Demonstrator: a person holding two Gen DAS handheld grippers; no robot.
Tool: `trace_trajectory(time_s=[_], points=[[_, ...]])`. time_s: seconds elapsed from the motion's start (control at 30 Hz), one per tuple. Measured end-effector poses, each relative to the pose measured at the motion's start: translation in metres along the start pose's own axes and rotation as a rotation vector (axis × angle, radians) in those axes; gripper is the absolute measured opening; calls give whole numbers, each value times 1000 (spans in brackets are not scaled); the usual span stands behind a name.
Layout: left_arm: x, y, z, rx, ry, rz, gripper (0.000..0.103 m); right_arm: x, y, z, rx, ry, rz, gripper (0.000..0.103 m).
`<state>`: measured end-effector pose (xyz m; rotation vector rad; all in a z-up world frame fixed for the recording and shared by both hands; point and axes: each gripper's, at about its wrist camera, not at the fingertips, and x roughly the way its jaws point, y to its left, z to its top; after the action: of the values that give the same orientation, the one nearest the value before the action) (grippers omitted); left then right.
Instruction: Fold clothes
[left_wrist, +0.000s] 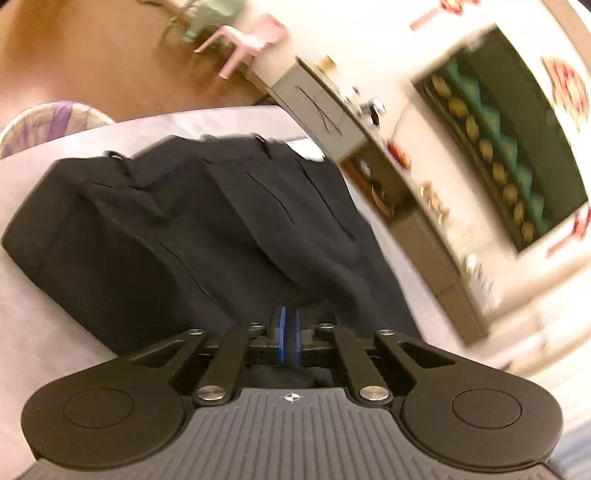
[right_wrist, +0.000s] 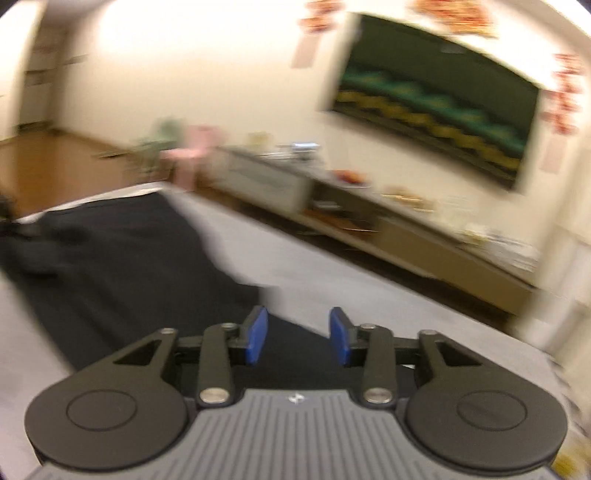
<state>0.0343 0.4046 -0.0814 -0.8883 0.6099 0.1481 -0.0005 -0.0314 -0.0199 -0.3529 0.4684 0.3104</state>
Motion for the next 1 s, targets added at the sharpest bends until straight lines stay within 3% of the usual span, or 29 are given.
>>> trace_trajectory(time_s=[0.03,0.07,0.13,0.33,0.37,0.4,0.43,0.47,0.5,0.6,0.73,0.77,0.8,0.9,0.97,1.0], points=[[2,6,9,-24,-15,-2,45,13,15,6,-34,9,18,49],[5,12,17,-49,-30,-5,59,27,30,11,-67,18,35,50],[9,24,35,-97,-60,-9,62,53,60,22,-134,36,71,60],[72,16,55,-86,60,54,66,133,150,55,-335,91,177,77],[80,10,58,-59,68,62,64,147,165,61,-369,100,195,76],[88,6,61,-34,75,70,62,160,180,66,-402,109,213,69],[97,2,64,-9,81,78,38,173,196,72,-436,118,230,47],[105,-1,66,16,88,87,5,187,211,77,-469,127,248,29],[94,-1,65,25,72,63,0,200,226,83,-503,136,266,1],[44,6,58,40,5,-36,0,193,222,88,-472,93,316,1],[-23,15,49,60,-84,-167,0,130,194,94,-389,0,458,1],[-40,17,47,65,-107,-200,0,120,190,93,-381,-3,484,3],[-36,27,45,31,-70,-163,0,117,189,90,-383,10,490,8],[-20,45,43,-29,12,-70,1,124,206,82,-434,20,417,43],[-30,51,47,-85,-24,-75,13,128,226,81,-460,14,402,47],[-37,55,49,-107,-64,-78,19,128,236,82,-469,6,410,55]])
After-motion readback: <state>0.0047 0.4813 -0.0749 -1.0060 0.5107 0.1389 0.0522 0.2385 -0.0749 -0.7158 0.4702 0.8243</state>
